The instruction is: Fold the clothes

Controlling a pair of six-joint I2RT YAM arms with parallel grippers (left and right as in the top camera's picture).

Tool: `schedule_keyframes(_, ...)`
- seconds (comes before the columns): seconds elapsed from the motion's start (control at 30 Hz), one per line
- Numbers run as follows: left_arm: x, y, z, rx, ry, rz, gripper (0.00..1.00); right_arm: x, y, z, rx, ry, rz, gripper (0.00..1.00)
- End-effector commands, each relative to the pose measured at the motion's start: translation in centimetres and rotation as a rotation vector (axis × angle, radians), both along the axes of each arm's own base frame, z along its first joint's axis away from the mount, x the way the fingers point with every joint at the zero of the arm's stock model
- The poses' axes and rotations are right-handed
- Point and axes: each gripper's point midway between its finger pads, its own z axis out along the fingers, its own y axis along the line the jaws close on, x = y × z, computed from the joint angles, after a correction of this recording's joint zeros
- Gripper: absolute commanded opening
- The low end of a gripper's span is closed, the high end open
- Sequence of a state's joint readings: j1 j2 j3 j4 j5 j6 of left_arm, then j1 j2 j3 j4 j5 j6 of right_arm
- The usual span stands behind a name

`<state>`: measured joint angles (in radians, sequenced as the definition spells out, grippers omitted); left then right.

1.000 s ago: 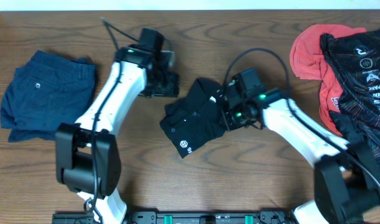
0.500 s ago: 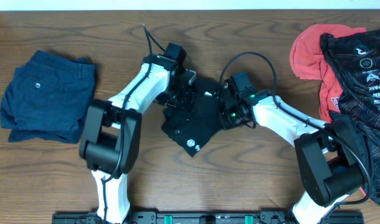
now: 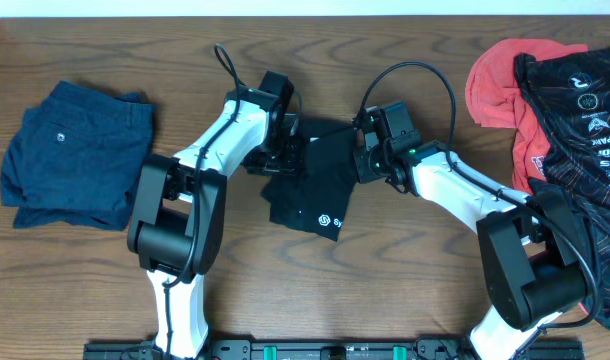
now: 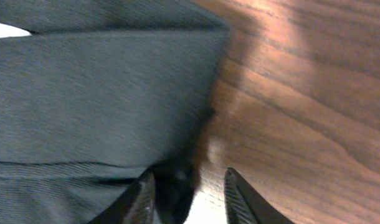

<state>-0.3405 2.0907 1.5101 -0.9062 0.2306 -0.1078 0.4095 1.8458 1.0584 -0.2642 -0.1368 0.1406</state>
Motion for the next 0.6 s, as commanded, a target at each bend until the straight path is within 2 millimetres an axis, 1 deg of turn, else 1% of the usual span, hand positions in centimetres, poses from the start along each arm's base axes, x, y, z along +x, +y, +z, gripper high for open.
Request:
schedule_keyframes(0.0,1.1,1.8,2.5,0.035,-0.07,0.058,0.6,0.2,-1.1,0.3,-0.036,-0.008,-0.03,0.41)
schedule_keyframes(0.03,1.5,2.0,3.5,0.025,-0.1,0.066,0.62,0.1,-1.3,0.8,-0.041,-0.011,-0.035,0.43)
schedule_keyframes(0.13,2.8,2.7,5.9,-0.002,-0.186,0.084,0.78,0.3,-2.8,2.7,-0.073,-0.046,-0.073,0.49)
schedule_keyframes(0.2,3.6,3.1,6.9,-0.023,-0.233,0.053,0.81,0.4,-3.7,4.1,-0.09,-0.073,-0.099,0.54)
schedule_keyframes(0.27,3.9,2.2,7.3,-0.109,-0.245,-0.002,0.84,0.2,-4.4,5.2,-0.092,-0.085,-0.115,0.57)
schedule_keyframes(0.37,4.0,1.3,7.1,-0.21,-0.235,-0.036,0.85,-0.2,-5.1,5.6,-0.098,-0.072,-0.125,0.57)
schedule_keyframes(0.43,4.0,0.8,6.5,-0.262,-0.223,-0.062,0.85,-0.5,-5.4,5.3,-0.105,-0.053,-0.13,0.58)
schedule_keyframes(0.57,3.3,-0.6,4.9,-0.346,-0.173,-0.126,0.86,-1.0,-5.6,5.0,-0.107,-0.026,-0.146,0.59)
